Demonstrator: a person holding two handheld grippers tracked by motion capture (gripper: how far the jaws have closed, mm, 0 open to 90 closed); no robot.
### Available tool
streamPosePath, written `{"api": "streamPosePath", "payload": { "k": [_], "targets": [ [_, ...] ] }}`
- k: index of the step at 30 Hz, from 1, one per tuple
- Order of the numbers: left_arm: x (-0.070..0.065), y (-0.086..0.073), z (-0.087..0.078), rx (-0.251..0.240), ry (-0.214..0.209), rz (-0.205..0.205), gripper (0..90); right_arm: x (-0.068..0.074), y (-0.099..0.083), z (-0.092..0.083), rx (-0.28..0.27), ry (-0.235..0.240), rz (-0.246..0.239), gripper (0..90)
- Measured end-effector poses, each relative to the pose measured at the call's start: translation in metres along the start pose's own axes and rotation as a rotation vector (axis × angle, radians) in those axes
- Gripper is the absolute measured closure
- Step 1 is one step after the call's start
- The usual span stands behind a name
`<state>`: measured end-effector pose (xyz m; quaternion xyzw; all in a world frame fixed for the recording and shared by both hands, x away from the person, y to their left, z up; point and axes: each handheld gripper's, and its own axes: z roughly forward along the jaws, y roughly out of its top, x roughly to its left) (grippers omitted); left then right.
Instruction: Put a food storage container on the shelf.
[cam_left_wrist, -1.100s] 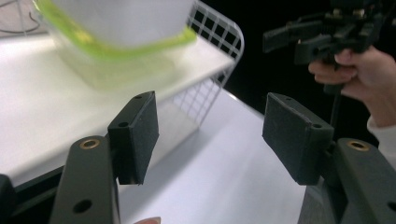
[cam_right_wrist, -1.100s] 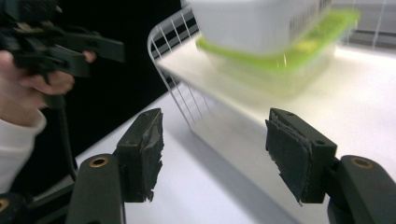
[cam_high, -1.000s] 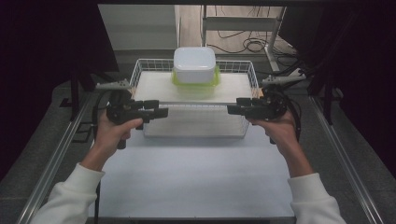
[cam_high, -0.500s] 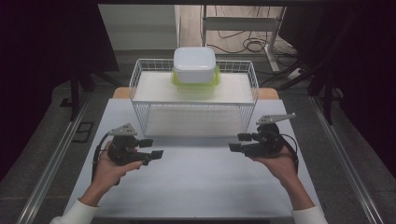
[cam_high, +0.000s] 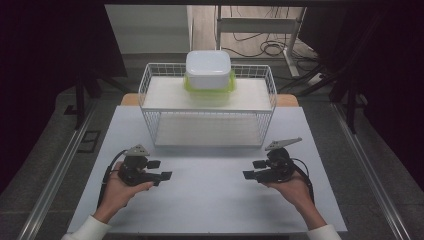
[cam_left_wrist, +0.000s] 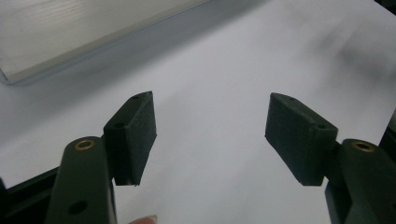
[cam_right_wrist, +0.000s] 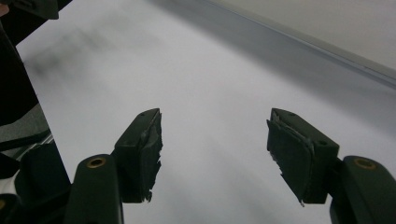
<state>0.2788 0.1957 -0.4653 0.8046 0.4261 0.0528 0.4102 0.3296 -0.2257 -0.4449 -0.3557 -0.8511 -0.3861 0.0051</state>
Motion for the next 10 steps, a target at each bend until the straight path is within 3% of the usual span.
{"api": "streamPosePath", "payload": {
  "k": [10],
  "targets": [
    [0.0020, 0.0004, -0.0026, -0.008, 0.012, -0.005, 31.4, 0.0027, -0.0025, -0.0028, -0.018, -0.003, -0.016, 32.3]
  ]
}}
